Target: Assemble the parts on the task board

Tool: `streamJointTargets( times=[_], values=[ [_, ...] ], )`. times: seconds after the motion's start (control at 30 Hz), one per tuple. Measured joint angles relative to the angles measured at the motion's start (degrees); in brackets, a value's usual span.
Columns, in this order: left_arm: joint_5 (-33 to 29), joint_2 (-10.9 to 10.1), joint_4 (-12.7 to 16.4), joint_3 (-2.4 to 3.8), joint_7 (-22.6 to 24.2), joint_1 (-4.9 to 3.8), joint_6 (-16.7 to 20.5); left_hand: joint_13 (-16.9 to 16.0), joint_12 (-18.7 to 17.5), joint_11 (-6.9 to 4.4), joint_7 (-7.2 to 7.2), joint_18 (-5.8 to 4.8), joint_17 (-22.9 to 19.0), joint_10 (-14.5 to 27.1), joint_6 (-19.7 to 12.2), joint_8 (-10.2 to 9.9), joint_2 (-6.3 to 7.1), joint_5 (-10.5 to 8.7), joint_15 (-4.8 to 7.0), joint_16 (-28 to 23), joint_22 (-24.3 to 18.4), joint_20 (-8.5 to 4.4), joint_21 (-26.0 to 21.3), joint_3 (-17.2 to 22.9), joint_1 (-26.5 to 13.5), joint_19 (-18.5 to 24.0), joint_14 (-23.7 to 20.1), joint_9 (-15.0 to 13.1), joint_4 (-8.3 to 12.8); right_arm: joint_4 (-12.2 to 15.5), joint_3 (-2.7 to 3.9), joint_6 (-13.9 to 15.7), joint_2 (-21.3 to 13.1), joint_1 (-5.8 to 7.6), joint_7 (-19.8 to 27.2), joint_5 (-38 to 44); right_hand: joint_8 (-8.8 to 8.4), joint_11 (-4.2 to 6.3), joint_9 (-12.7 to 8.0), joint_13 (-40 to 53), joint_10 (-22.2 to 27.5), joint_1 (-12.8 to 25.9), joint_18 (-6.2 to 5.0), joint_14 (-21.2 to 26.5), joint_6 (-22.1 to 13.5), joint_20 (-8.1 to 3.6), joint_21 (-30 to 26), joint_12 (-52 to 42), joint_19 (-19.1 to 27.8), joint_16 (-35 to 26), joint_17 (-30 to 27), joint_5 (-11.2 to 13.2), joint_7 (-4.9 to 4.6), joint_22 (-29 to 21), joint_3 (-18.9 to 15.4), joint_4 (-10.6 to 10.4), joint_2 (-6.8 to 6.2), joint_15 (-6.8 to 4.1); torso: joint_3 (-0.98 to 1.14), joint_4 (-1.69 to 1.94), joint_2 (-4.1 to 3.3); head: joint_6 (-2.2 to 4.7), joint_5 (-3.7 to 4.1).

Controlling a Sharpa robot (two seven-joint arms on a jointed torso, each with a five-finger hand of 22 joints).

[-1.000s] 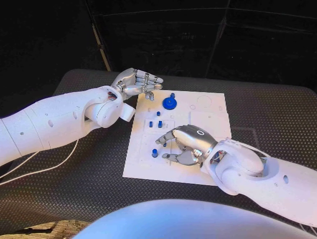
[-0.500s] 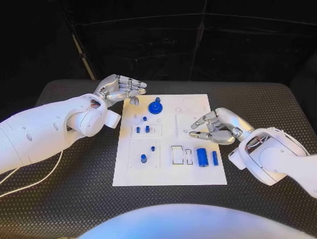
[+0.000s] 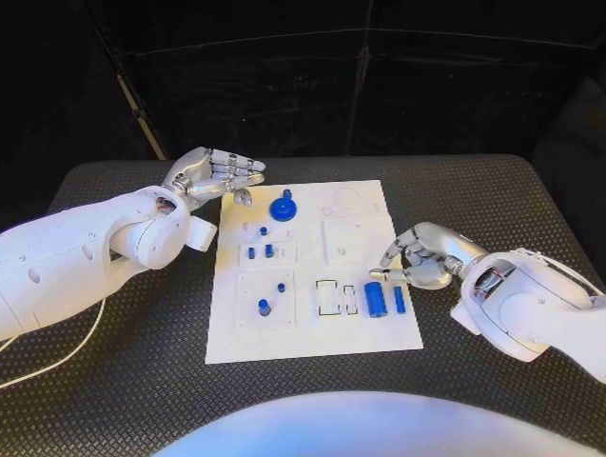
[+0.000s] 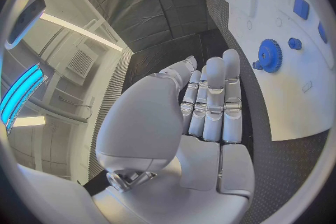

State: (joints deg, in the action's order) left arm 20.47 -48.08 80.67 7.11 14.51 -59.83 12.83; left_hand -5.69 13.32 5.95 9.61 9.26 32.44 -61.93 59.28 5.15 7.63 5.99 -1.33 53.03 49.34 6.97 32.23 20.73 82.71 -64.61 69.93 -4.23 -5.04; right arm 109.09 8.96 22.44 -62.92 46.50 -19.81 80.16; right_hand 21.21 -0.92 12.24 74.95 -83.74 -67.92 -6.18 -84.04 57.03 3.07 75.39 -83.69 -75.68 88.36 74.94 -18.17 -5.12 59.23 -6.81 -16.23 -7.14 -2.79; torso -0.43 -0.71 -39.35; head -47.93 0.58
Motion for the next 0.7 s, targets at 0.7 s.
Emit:
streamJointTargets(
  times=[0.7],
  values=[
    [0.00,-0.05,-0.04,-0.04,0.00,0.02,-0.02,0.01,0.00,0.00,0.00,0.00,0.01,0.00,0.00,0.00,0.00,0.00,0.00,0.00,0.01,0.00,0.00,0.00,0.00,0.00,0.00,-0.01,0.00,0.12,-0.02,-5.98,1.93,-2.20,-8.70,12.37,3.58,0.21,2.43,-0.01,-0.20,0.67,-0.02,0.08,-0.85,0.00,0.33,-0.63,-0.40,0.29,-0.01,-0.24,0.44,0.92,-1.90,-0.64,0.08,-0.32,-0.08,0.10,-0.10,-0.10,0.35]
  ],
)
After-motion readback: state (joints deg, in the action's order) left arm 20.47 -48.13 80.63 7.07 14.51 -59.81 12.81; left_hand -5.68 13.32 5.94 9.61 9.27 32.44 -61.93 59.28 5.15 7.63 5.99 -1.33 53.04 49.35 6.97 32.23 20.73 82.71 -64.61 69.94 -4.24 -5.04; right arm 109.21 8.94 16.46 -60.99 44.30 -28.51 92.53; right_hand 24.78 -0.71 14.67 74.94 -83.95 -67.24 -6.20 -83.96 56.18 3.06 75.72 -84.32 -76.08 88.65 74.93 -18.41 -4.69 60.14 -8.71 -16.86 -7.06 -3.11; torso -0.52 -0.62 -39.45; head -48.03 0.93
